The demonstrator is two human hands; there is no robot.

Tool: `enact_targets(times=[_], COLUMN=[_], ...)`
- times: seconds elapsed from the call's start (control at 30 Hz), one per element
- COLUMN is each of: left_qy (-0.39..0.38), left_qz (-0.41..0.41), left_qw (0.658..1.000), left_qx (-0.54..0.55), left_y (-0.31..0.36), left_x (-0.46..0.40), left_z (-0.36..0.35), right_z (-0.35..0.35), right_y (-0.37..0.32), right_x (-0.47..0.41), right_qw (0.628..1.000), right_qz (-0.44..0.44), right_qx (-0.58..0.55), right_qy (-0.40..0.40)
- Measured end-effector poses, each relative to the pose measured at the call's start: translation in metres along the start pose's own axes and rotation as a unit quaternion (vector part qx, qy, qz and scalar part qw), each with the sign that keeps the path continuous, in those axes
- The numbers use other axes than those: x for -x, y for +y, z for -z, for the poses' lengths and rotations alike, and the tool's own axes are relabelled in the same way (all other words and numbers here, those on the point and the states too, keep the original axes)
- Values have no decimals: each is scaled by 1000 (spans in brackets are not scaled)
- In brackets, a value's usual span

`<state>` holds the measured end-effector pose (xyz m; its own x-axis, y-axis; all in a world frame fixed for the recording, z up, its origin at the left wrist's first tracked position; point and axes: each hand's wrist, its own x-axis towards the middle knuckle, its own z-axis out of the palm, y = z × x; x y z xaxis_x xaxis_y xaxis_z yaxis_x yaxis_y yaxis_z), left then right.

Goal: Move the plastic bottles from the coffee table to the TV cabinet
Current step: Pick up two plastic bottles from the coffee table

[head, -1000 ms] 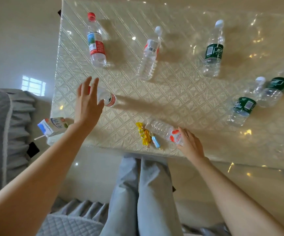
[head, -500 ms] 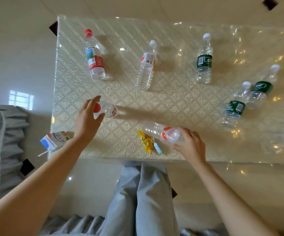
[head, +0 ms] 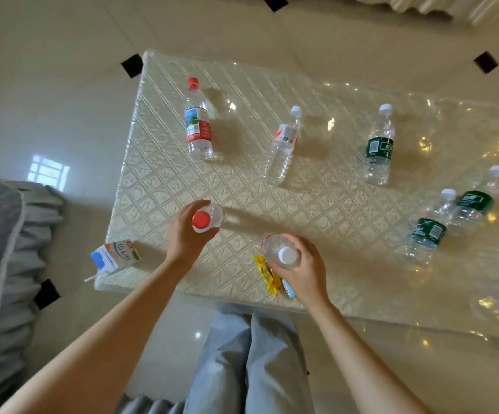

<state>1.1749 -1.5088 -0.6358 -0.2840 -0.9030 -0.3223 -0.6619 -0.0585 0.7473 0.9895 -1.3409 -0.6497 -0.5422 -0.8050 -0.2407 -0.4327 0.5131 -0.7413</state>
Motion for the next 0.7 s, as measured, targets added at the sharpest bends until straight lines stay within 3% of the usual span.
enact_targets(times=[0.27, 0.47, 0.7], left_qy=[30, 68, 172], left_qz=[-18, 2, 16], left_qw=[999, 998, 984], left_qx=[-6, 10, 48], left_y=[1, 22, 84], left_x=[10, 39, 112], left_z=[-10, 6, 66], right_z=[-3, 28, 81], right_y=[-4, -35, -104], right_x=[-5, -9, 4], right_qw=[999, 995, 984], right_qz=[8, 94, 170], right_qx=[33, 41, 18], right_qy=[2, 1, -40])
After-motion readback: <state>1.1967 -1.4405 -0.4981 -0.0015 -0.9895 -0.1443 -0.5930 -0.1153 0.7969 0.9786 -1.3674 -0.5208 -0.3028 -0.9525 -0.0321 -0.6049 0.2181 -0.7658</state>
